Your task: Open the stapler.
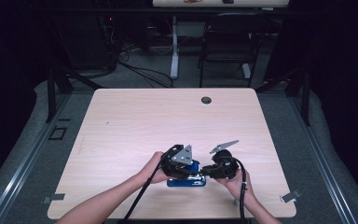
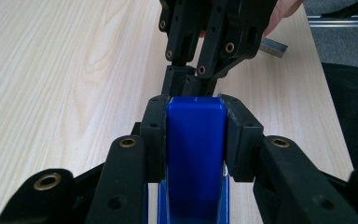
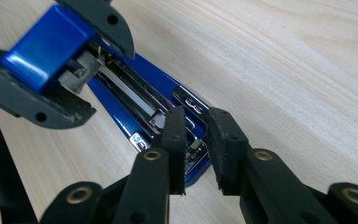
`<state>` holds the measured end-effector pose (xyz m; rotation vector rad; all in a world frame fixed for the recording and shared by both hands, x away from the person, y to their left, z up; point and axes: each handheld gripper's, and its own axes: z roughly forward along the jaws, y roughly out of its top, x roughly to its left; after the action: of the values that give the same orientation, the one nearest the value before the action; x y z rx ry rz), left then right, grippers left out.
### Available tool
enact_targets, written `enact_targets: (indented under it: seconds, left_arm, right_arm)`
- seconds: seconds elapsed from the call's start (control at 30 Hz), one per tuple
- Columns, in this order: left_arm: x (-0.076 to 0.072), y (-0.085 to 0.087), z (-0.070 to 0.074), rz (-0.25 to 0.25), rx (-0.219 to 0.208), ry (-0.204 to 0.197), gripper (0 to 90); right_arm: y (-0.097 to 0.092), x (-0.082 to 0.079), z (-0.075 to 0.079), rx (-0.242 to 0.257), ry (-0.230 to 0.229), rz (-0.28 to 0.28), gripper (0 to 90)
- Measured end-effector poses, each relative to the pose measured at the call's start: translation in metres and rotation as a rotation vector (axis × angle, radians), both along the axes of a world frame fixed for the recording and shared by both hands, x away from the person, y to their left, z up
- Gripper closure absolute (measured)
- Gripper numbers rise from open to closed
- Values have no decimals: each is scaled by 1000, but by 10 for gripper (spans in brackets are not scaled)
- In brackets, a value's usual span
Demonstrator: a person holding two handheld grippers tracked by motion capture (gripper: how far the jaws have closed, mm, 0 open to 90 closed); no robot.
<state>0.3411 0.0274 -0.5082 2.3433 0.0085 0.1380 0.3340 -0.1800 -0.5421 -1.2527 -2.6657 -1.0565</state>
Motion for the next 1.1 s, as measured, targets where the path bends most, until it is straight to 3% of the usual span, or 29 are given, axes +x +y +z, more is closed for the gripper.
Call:
enact_targets:
  seconds: [0.37, 0.63, 0.73, 1.0, 1.1]
  left_arm:
    - [-1, 9, 6, 4, -11, 1, 656]
    - [-1, 14, 8, 5, -17, 0, 656]
    - [-1, 16, 9, 5, -19, 4, 655]
    - [-1, 19, 11, -2, -15, 4, 656]
    - [0, 20, 11, 3, -26, 8, 656]
  right_arm:
    - [0, 0, -1, 6, 0, 3, 797]
    - [3, -2, -1, -12, -4, -3, 821]
    - [2, -1, -1, -44, 3, 13, 830]
    - [3, -2, -2, -31, 1, -5, 831]
    - [3, -2, -2, -52, -1, 1, 835]
